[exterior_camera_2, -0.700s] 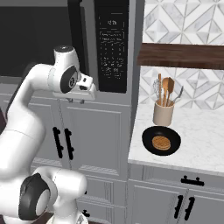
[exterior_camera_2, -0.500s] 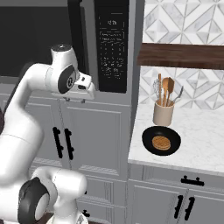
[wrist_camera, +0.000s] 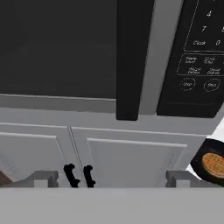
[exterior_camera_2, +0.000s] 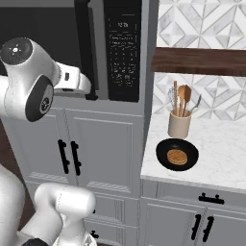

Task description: Open the microwave, place the bowl with waffle inside the microwave, then close the microwave door and turn it on.

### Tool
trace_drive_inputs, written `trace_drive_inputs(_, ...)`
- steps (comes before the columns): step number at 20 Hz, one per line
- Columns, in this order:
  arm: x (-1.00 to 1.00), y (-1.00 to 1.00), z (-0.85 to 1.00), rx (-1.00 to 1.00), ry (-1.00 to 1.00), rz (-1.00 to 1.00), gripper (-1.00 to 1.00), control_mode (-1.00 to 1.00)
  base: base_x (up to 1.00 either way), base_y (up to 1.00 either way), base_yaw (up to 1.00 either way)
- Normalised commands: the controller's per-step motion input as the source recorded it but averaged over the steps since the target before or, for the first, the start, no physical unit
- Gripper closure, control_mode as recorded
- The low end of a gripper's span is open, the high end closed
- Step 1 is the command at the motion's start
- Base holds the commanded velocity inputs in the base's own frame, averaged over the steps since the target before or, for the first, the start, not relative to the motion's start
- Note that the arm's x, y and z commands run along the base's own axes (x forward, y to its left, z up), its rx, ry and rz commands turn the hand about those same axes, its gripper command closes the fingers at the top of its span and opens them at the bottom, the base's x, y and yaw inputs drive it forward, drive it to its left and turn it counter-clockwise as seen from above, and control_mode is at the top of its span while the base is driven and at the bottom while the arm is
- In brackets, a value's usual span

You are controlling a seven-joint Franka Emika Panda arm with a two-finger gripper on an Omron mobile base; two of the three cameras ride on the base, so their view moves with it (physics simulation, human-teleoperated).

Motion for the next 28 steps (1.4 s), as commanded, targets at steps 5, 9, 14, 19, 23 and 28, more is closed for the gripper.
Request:
trace_drive_inputs(5, 0.63, -0.09, 0.51, 0.0, -0.42, -0.06, -1.0, -1.0, 0.0, 0.0, 0.0)
trace_drive_inputs(9, 0.95, -0.12, 0.07, 0.0, -0.11, -0.05, -1.0, -1.0, 0.0, 0.0, 0.0)
trace_drive_inputs(14, 0.5, 0.03, 0.0, 0.0, -0.02, 0.0, -1.0, -1.0, 0.0, 0.0, 0.0)
trace_drive_inputs(19, 0.49, 0.03, -0.03, 0.0, 0.0, 0.0, -1.0, -1.0, 0.0, 0.0, 0.0)
trace_drive_inputs(23, 0.68, 0.0, -0.06, 0.0, 0.0, 0.0, -1.0, -1.0, 0.0, 0.0, 0.0)
trace_drive_inputs(28, 0.81, 0.0, -0.17, 0.0, 0.0, -0.01, -1.0, -1.0, 0.0, 0.0, 0.0)
